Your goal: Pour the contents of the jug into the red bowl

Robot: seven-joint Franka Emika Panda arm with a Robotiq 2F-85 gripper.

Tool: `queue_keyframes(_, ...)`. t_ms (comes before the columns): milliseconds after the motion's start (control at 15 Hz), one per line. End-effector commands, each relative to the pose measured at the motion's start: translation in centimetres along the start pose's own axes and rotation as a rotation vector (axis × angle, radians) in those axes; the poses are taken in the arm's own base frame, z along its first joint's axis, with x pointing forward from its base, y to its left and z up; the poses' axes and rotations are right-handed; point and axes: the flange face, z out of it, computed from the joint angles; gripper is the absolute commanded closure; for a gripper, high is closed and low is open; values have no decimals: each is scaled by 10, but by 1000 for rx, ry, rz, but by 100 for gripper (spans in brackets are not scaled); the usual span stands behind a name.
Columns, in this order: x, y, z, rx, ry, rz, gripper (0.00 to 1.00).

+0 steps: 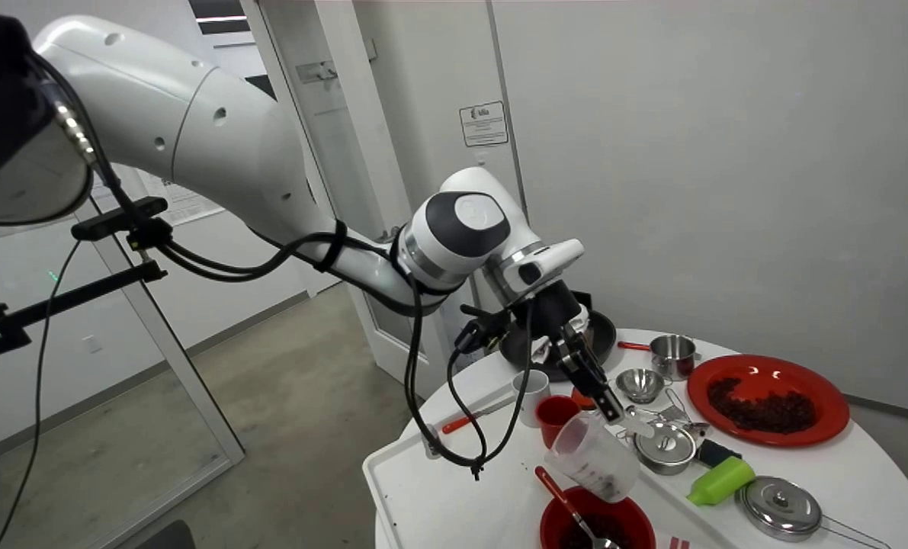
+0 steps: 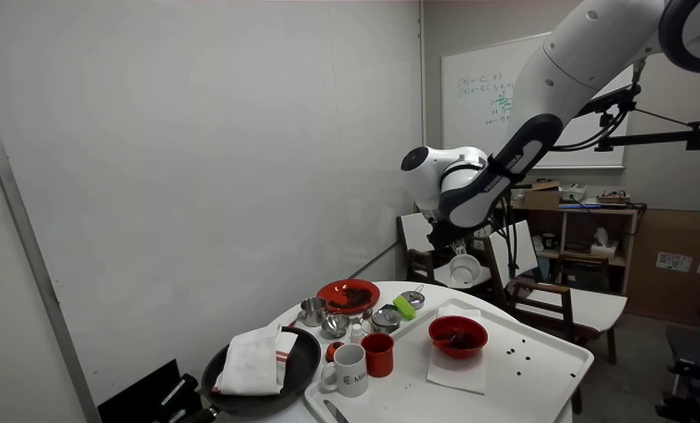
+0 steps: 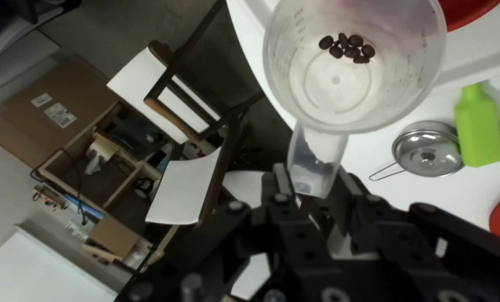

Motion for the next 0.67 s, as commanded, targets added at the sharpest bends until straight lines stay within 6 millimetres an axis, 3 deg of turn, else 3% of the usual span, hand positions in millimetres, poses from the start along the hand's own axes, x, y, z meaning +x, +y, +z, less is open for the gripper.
queue_keyframes(0, -15, -6, -7, -92, 164, 63, 89)
queue_keyframes(600, -67, -32, -17, -277, 481, 171, 89)
